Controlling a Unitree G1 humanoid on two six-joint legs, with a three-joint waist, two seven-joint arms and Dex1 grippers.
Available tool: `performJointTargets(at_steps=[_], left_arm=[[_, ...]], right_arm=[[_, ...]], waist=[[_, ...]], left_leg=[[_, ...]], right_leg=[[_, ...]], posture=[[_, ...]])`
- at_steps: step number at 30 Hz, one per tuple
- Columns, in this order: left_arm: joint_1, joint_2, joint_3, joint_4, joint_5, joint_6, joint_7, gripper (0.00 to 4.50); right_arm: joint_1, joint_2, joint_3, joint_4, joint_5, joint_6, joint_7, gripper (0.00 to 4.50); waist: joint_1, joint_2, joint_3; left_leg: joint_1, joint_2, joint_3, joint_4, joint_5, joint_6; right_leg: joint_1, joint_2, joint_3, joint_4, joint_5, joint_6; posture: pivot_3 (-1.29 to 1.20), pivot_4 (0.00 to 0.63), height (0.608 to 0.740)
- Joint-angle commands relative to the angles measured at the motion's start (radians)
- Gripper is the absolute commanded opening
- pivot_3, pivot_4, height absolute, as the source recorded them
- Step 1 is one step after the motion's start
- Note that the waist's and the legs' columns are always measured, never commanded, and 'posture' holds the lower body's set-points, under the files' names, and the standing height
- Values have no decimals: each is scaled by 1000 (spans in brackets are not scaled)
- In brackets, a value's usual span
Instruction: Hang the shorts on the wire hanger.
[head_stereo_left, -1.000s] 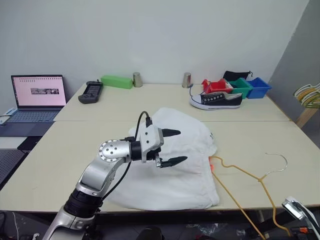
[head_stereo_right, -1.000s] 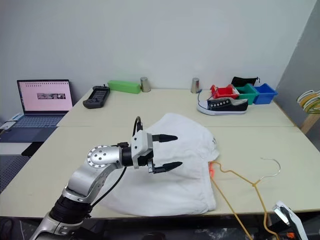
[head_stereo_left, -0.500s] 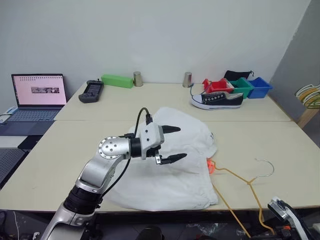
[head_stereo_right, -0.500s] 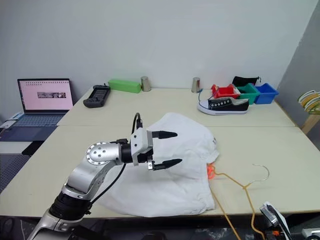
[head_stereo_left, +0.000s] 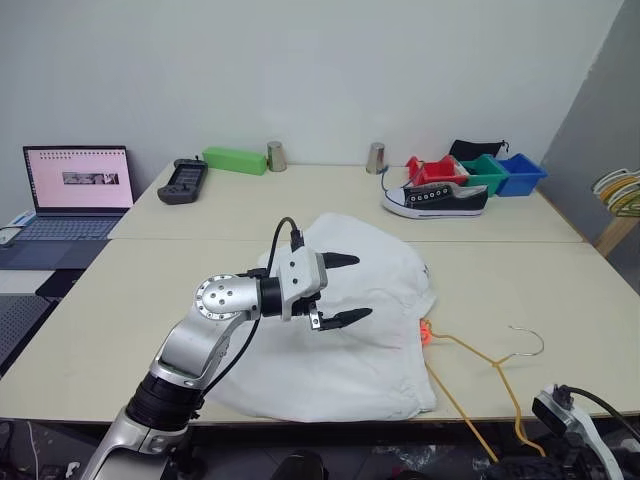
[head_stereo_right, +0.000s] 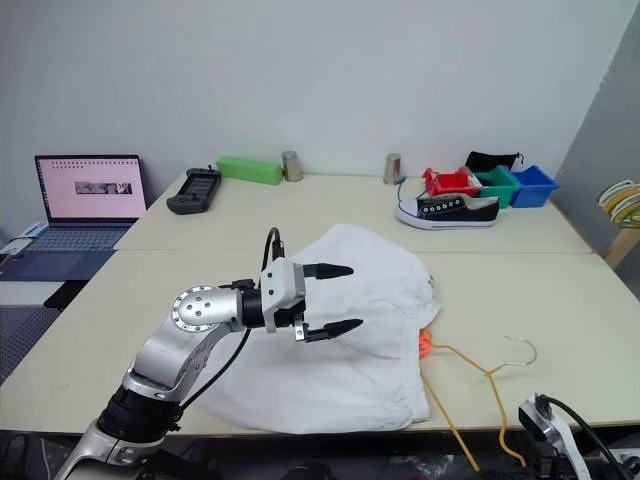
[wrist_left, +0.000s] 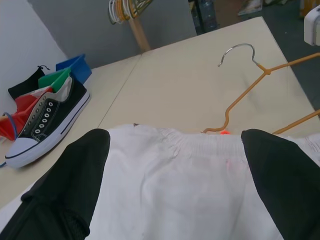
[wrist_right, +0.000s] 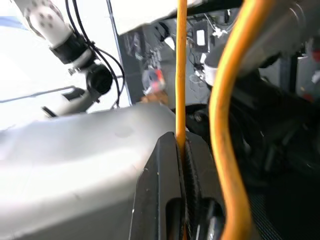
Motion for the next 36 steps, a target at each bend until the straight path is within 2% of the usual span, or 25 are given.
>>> performJointTargets(at_steps=[1,8,16,25,36], left_arm=[[-34,-8,13,2,4,-27,0,4491],[-37,-7,13,9,7,-40,-5,4491],[-60,-10,-4,45,37,-94,-26,4491],[-65,-14,10,54,31,-87,-29,4491],[-74,-19,6,66,36,-95,-32,4491]], right_arm=[[-34,-13,61,21,160,-113,-122,0],[-101,82,87,76,161,-217,-266,0],[-246,187,146,124,161,-238,-386,0],[-320,184,165,131,155,-196,-375,0],[-463,249,139,264,3,-223,-371,0]], waist=[[0,0,1],[3,1,0],[3,1,0],[5,3,0],[6,3,0]], left_leg=[[0,0,0,0,0,0],[-2,0,0,-1,-1,2],[-2,1,1,-1,-1,2],[-3,1,2,-1,-2,4],[-6,1,2,0,-2,4]], right_leg=[[0,0,0,0,0,0],[1,0,1,-8,3,4],[1,0,2,-8,4,5],[0,0,2,-9,6,1],[-2,0,2,-9,7,0]], posture=[[266,0,740],[265,0,740],[263,0,740],[273,0,740],[272,0,740]])
